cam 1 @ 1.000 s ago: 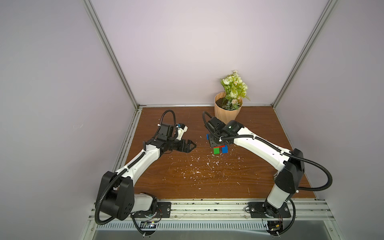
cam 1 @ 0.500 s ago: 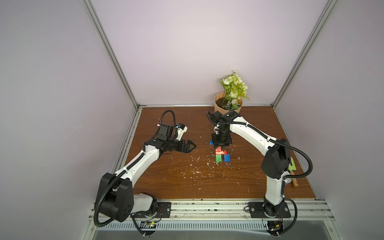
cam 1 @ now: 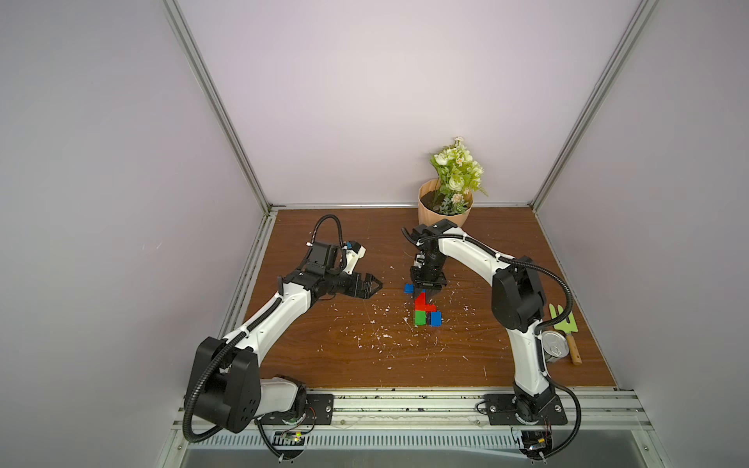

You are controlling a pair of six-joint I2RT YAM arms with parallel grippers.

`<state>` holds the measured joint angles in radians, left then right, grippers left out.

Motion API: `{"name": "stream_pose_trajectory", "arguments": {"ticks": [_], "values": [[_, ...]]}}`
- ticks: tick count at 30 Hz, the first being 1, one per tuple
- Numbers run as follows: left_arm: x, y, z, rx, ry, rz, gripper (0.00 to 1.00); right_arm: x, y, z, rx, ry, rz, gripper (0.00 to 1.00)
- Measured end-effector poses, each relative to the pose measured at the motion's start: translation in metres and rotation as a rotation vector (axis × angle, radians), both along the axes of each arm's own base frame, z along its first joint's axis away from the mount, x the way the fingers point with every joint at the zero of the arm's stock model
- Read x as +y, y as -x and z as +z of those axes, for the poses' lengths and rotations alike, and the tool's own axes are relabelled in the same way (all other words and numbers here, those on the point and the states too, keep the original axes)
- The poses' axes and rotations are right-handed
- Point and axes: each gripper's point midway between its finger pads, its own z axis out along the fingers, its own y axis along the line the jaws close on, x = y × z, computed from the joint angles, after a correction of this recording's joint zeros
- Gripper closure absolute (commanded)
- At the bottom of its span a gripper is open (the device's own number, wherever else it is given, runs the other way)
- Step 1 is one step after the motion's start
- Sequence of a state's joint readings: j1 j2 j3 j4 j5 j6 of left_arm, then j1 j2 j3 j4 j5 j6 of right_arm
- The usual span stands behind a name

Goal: Assemble a giraffe with lego
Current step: Adjust the lego brick at the center of the board.

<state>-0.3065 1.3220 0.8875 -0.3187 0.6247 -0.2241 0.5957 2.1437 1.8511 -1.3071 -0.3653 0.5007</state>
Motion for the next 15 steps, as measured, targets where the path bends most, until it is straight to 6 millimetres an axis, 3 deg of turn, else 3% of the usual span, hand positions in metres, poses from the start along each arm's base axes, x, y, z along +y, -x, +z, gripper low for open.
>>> {"name": "stream_pose_trajectory", "arguments": {"ticks": [15], "values": [[0.000,0.000,0.000,0.000,0.000,-0.001,0.01,-0.004,0.003,-0.017,0.073,-0.007,-0.012,0.82]]}}
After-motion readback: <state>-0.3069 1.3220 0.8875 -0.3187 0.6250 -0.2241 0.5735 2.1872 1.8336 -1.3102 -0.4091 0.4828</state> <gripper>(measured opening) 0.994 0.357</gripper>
